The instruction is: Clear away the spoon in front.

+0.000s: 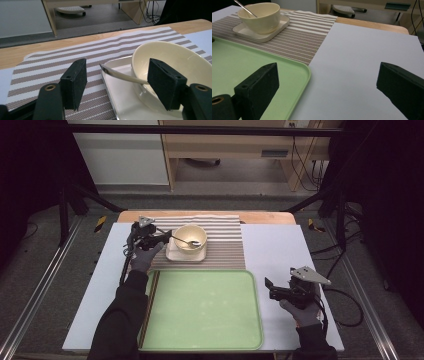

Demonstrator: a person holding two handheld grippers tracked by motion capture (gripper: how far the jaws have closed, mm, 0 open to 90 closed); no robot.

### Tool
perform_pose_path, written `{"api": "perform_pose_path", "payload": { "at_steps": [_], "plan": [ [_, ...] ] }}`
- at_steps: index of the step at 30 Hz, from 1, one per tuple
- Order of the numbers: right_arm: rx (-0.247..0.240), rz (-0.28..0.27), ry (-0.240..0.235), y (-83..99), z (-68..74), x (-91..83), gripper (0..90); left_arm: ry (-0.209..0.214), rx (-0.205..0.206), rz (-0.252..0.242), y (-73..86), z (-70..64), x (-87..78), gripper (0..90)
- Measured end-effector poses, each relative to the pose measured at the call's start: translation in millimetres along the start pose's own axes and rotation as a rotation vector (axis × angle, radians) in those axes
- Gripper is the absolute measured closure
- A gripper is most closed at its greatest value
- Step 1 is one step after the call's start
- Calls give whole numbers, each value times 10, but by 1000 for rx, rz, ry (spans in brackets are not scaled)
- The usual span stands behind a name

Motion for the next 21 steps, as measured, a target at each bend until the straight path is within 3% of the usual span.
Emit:
{"api": "perform_pose_path", "payload": {
  "at_steps": [7,21],
  "plan": [
    [8,-3,-1,-9,-9,-11,45,0,-10,13,3,-11,70,398],
    [-1,-1,0,-2,-4,1,45,20,-14,23,20,-61,18,569]
  ]
}}
Point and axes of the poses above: each handheld gripper's, and its own axes: x roughly forward along the jaws, y roughly out of its underside, z roughly to its left, the point moved 9 cm from there along x, roughly forward along the jaws, and after that the axes turned 11 degrees about y, right-handed, at the moved point
